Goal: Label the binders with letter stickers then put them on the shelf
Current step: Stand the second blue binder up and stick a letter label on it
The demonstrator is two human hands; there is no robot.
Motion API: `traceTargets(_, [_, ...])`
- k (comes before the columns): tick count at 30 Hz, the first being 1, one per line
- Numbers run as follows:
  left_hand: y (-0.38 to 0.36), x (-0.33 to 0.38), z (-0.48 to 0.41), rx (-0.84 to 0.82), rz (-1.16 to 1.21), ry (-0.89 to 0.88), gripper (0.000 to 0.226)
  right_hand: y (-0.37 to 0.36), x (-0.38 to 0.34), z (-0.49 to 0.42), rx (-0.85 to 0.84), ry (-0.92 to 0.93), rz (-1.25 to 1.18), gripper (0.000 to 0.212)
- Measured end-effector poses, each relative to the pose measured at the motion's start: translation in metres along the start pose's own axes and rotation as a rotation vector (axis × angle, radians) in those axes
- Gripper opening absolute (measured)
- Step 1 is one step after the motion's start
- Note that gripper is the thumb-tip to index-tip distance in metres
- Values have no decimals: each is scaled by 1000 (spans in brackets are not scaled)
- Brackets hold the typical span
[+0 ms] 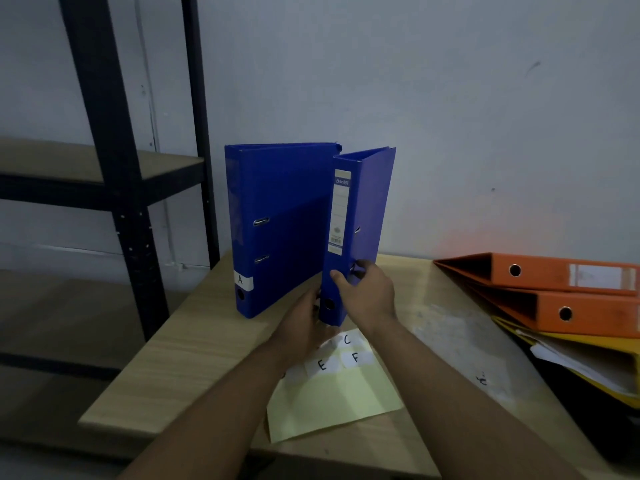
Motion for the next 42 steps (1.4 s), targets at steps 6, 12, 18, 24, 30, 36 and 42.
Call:
traceTargets(6, [4,4,3,23,-179,-44,44,10,14,11,-11,-35,-44,59])
traceTargets(12, [-4,29,22,28,-1005,-457,72,25,72,41,-31,-163,156,49])
traceTargets(18, [12,29,23,162,-1264,-422,100,19,97,60,-190,-128,327,44])
traceTargets(24, [26,24,34,315,-1387,-386,83,28,99,62,-90,-116,55,15])
traceTargets(30, [15,18,51,245,-1347,-409,13,32,89,50,-115,-118,-43,14])
traceTargets(36, [13,17,50,196,-1356,-325,27,51,83,50,98,-113,19,20])
traceTargets(42, [19,13,48,190,-1370,-365,23,38,43,69,85,291,108,35])
Point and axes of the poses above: each hand's wrist, its own z-axis away from the middle knuckle, its own y-axis out of the back of the hand, x = y × z, the point moved 9 cm from there along -z, towards the middle knuckle, and after that the axes turned 5 degrees about -z, right-handed, at the moved point
